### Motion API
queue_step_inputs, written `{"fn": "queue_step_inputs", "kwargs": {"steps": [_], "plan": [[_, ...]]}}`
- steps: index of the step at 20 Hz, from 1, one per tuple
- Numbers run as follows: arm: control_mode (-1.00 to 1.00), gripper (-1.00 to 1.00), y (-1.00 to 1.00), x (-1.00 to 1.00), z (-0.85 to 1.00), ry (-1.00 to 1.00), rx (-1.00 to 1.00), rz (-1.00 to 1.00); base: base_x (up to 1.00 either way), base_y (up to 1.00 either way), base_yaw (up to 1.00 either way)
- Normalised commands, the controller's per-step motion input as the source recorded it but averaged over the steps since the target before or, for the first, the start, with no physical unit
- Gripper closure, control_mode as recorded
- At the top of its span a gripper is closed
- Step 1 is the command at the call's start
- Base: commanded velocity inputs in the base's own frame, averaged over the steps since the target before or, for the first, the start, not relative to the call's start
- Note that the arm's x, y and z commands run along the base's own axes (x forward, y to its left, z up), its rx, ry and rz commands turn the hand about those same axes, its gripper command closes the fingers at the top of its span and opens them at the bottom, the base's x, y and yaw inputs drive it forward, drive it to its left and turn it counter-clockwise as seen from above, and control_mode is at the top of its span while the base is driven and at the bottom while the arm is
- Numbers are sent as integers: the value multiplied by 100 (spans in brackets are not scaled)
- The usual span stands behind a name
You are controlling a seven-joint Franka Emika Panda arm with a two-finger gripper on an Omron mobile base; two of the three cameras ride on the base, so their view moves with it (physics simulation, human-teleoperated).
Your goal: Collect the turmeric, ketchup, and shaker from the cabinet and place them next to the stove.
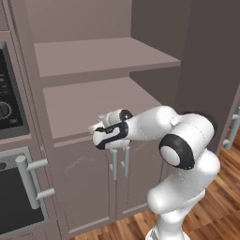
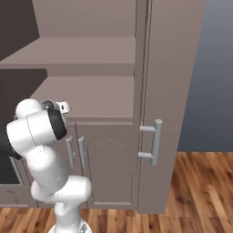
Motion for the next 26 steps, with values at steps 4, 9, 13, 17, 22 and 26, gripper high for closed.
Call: {"fn": "queue_step_inputs", "kwargs": {"steps": [4,9,13,17,22,26], "plan": [[-100,100,-54,-85,29,0,4,-2,0,0,0],[-100,100,-59,-79,41,0,2,-8,0,0,0],[-100,100,-54,-64,57,0,0,-13,0,0,0],[-100,100,-47,-62,65,11,0,-22,0,0,0],[-100,100,-49,-64,58,18,0,-24,0,0,0],[-100,100,-50,-74,30,17,0,-22,0,0,0]]}}
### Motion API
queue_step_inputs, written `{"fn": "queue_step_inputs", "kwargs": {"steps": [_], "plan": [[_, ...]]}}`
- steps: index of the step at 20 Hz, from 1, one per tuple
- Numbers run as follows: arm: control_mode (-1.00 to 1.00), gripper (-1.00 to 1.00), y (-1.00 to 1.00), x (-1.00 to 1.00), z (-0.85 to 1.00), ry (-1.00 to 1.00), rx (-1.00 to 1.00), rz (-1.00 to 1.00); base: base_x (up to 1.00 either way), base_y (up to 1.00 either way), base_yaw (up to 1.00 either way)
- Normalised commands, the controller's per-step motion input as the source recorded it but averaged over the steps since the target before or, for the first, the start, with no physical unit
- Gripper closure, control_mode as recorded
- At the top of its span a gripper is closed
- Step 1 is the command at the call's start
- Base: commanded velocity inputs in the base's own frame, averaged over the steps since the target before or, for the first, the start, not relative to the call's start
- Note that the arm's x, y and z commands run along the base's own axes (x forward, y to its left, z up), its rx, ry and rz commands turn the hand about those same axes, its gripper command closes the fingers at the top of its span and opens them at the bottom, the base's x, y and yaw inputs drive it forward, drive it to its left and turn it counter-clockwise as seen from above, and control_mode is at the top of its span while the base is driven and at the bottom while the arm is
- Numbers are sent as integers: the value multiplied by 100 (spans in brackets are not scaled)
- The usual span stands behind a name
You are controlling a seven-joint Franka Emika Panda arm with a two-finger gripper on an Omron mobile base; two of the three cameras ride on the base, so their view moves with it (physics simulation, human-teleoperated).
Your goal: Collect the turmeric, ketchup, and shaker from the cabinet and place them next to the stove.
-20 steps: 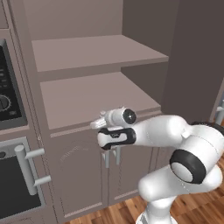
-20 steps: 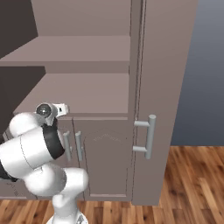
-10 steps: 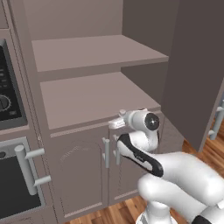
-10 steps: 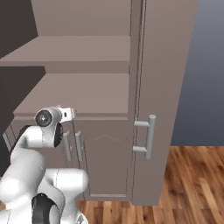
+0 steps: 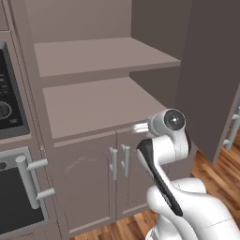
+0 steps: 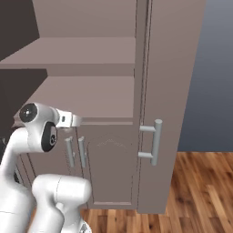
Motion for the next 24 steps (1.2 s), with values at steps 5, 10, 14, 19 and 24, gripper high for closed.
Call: {"fn": "queue_step_inputs", "kwargs": {"steps": [5,10,14,19,24], "plan": [[-100,100,-44,-86,5,7,0,-15,0,0,0],[-100,100,-7,-90,-32,0,-1,-3,0,0,0],[-100,100,6,-68,-35,0,-1,0,0,0,0],[100,100,8,-25,-17,1,-2,0,-24,0,0],[100,100,0,0,0,0,0,0,-94,-10,-6]]}}
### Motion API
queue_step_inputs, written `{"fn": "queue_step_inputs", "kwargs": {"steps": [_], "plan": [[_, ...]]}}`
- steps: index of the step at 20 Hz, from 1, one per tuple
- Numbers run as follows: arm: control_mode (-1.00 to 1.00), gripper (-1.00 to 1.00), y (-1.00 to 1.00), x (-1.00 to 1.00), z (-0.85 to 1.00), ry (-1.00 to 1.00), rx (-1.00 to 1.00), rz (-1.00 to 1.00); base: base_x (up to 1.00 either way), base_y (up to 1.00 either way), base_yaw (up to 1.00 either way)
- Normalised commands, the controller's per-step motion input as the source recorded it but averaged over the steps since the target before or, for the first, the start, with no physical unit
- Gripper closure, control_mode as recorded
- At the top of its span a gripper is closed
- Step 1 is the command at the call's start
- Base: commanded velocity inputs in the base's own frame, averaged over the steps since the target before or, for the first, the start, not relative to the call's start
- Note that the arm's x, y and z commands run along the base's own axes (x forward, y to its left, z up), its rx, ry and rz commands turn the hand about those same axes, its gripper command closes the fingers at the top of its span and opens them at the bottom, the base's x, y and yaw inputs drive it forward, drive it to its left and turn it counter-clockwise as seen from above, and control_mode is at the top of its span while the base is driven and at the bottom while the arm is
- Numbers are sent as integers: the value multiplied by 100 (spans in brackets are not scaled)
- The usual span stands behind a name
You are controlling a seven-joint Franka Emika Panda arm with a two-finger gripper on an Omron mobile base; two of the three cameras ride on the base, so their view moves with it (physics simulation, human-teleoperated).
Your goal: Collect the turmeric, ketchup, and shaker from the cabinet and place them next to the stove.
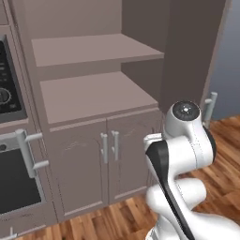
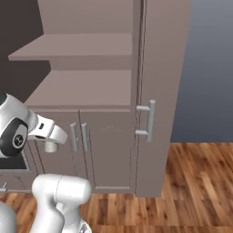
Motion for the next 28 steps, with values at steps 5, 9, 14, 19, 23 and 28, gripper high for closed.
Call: {"fn": "queue_step_inputs", "kwargs": {"steps": [5,9,14,19,23,28], "plan": [[100,100,0,0,0,0,0,0,-85,-27,-32],[100,100,0,0,0,0,0,0,-37,-45,-43],[100,100,0,0,0,0,0,0,-20,-52,-43],[100,100,0,0,0,0,0,0,-13,-64,-39],[100,100,0,0,0,0,0,0,-5,-72,-37],[100,100,0,0,0,0,0,0,0,-64,-39]]}}
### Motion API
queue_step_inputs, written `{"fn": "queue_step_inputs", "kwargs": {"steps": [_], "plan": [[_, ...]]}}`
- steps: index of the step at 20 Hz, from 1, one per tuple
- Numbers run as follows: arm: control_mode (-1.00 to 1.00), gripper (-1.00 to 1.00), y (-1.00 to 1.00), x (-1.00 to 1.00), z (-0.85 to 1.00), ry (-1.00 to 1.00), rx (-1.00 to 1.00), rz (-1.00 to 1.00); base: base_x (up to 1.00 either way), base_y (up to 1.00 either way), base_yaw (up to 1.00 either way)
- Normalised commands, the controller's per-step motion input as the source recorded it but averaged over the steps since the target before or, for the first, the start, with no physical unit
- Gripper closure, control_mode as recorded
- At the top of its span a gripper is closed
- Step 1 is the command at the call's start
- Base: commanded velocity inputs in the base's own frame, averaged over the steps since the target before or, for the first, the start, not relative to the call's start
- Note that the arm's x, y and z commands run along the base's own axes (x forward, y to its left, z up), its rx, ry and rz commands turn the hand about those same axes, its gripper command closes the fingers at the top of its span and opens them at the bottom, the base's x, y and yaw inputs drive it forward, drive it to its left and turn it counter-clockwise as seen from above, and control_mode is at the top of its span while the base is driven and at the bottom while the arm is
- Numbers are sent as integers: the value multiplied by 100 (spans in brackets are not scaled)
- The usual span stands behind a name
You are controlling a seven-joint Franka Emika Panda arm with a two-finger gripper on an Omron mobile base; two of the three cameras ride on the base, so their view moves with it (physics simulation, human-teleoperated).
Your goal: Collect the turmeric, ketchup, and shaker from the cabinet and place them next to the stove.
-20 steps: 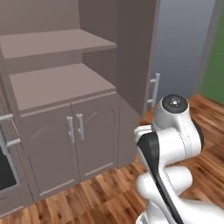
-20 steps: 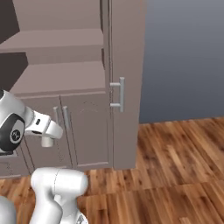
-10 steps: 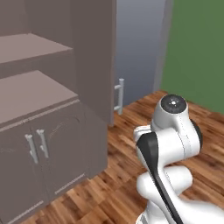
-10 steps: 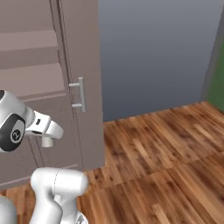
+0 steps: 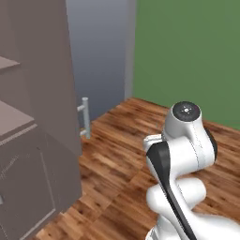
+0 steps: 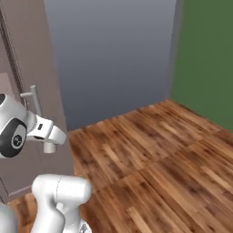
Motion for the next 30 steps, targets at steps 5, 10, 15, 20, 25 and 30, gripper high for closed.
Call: {"fn": "queue_step_inputs", "kwargs": {"steps": [5,10,15,20,25,30], "plan": [[100,100,0,0,0,0,0,0,6,-58,-41],[100,100,0,0,0,0,0,0,9,-69,-45],[100,100,0,0,0,0,0,0,12,-58,-52],[100,100,0,0,0,0,0,0,18,-28,-59],[100,100,0,0,0,0,0,0,25,-8,-63],[100,100,0,0,0,0,0,0,54,-2,-56]]}}
